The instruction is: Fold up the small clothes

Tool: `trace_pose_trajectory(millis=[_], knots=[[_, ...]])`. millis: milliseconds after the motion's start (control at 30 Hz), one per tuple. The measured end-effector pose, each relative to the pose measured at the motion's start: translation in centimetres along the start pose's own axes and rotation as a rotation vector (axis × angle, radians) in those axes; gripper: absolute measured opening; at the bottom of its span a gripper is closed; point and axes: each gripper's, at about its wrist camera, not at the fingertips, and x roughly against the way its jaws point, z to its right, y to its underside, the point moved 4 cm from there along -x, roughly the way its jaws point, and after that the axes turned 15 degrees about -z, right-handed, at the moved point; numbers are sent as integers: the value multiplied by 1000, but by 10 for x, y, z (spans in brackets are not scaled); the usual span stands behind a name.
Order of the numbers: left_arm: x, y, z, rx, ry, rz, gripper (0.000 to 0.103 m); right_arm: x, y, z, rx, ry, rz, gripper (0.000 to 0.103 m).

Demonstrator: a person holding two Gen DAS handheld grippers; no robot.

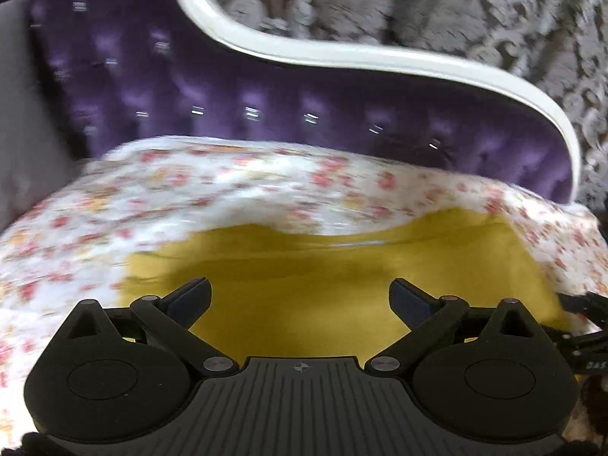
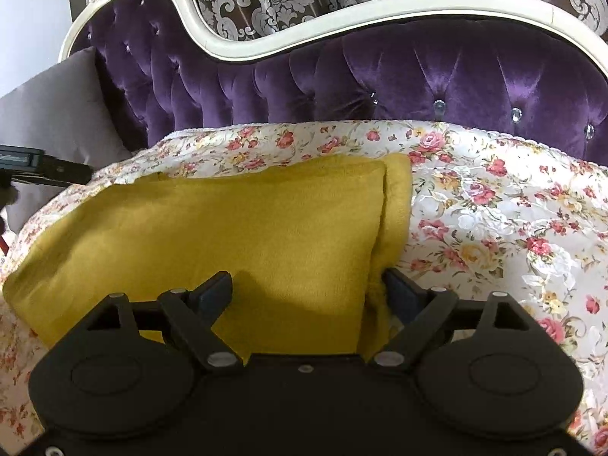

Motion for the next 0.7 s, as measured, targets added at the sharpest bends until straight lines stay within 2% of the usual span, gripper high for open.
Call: trace_pose_trajectory(millis=[133,200,300,567,700], knots=[[-39,-9,15,-14,-47,-70,101,1,1,1,-12,-13,9,88],[-61,-13,16,-18,-99,-123,101,2,1,1,-18,-20,13,88],[-73,-19,20,-59,-162,-110,103,2,1,3,-29,-33,18,88],[-83,-42,21,-6,-140,-164,102,4,2,5,-53,-58,30,88],[-54,-32,31,-24,-110,-107,100,5,3,7,-73,-82,37,88]])
